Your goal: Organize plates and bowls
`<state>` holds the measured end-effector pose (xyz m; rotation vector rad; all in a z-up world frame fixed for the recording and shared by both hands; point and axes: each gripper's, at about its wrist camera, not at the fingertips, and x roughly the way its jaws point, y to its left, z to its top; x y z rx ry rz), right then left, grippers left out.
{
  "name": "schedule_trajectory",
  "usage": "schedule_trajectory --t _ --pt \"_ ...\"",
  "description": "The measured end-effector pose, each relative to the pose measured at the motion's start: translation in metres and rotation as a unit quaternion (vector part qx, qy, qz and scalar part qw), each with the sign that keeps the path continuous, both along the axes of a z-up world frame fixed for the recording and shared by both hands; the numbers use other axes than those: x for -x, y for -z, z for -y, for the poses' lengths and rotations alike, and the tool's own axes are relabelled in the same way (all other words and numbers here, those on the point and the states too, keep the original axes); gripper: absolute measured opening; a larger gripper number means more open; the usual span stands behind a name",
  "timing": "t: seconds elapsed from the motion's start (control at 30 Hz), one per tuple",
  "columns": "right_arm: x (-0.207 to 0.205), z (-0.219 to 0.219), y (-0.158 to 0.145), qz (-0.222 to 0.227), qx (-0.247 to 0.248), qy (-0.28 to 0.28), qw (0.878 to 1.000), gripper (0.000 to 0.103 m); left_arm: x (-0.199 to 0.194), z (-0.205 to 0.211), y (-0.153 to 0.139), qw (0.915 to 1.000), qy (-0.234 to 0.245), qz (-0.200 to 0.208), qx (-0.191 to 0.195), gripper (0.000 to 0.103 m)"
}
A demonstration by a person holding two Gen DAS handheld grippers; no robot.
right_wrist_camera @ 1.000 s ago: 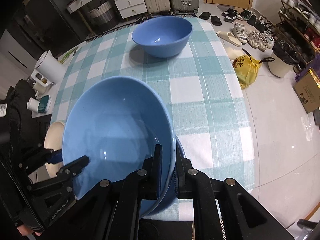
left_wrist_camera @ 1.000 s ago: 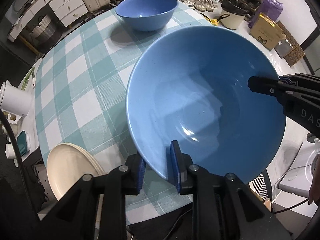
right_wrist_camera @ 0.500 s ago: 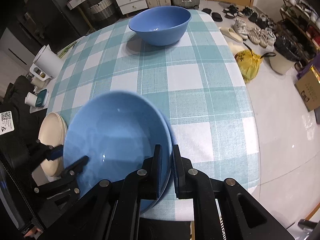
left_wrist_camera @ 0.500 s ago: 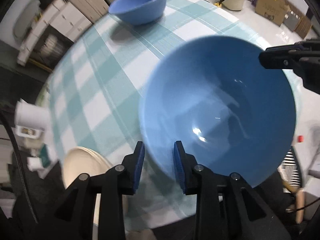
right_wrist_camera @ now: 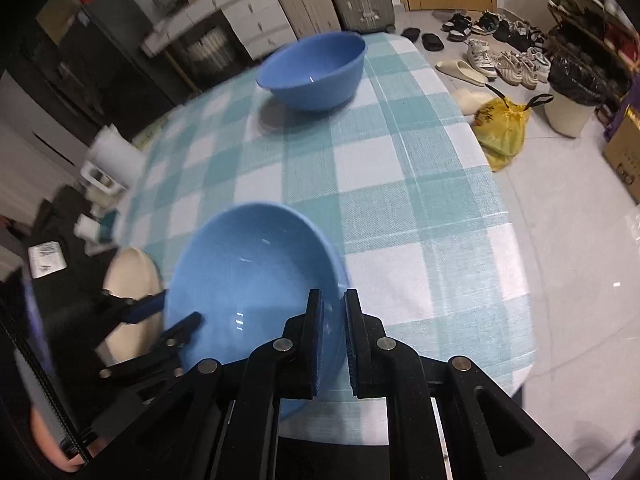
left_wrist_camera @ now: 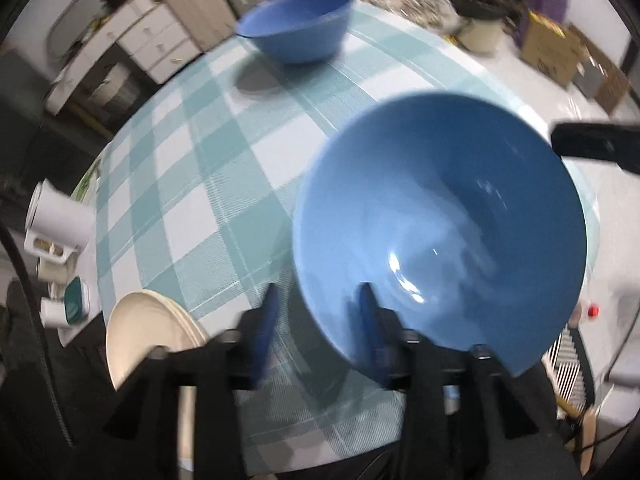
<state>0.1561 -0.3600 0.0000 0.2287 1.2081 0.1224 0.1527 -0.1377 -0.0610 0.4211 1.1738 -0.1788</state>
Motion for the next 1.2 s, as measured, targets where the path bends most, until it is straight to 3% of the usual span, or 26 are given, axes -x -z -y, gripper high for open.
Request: schedule_trajectory --t 0.13,0.23,0.3,0.37,0.4,0.53,0.63,0.7,0.77,0.83,1.0,1.2 --pt "0.019 -0.004 -0.022 0.068 -0.003 -0.003 0.998 0.013 0.010 -0.020 -0.013 0.9971 -0.041 0.044 0.046 0.055" --pt "0.041 -0.013 -0.037 0.126 -0.004 -0.008 0.992 0.018 0.027 -0.040 -0.027 0.9870 -0.076 0.082 0.115 0.055" --pt "0.059 -0.022 -0.045 0.166 -0.001 -0.017 0.986 0.029 0.043 -0.051 -0.036 0.9777 -0.098 0.115 0.146 0.061" --pt "0.080 -0.031 -0.052 0.216 0.006 -0.018 0.976 0.049 0.063 -0.059 -0.044 0.9676 -0.117 0.156 0.161 0.086" --pt "0.089 -0.035 -0.054 0.238 0.007 -0.018 0.971 0.054 0.071 -0.061 -0.046 0.9633 -0.117 0.175 0.167 0.091" --pt "0.131 -0.048 -0.055 0.317 0.019 -0.004 0.948 0.087 0.104 -0.071 -0.052 0.9463 -0.133 0.241 0.170 0.095" --pt "0.154 -0.053 -0.053 0.347 0.016 -0.003 0.938 0.092 0.126 -0.077 -0.053 0.9338 -0.147 0.274 0.176 0.097" --pt "0.169 -0.055 -0.048 0.362 0.013 -0.003 0.932 0.101 0.140 -0.081 -0.053 0.9250 -0.153 0.297 0.182 0.101" --pt "0.187 -0.057 -0.040 0.381 0.011 0.004 0.925 0.102 0.156 -0.085 -0.052 0.9133 -0.161 0.321 0.193 0.102" --pt "0.202 -0.057 -0.032 0.389 0.011 0.017 0.921 0.102 0.165 -0.087 -0.049 0.9078 -0.166 0.328 0.202 0.103" --pt "0.221 -0.061 -0.021 0.383 0.026 0.036 0.923 0.102 0.177 -0.086 -0.048 0.9031 -0.167 0.330 0.219 0.103" --pt "0.235 -0.063 -0.010 0.360 0.026 0.103 0.927 0.102 0.179 -0.085 -0.046 0.9080 -0.164 0.317 0.219 0.103"
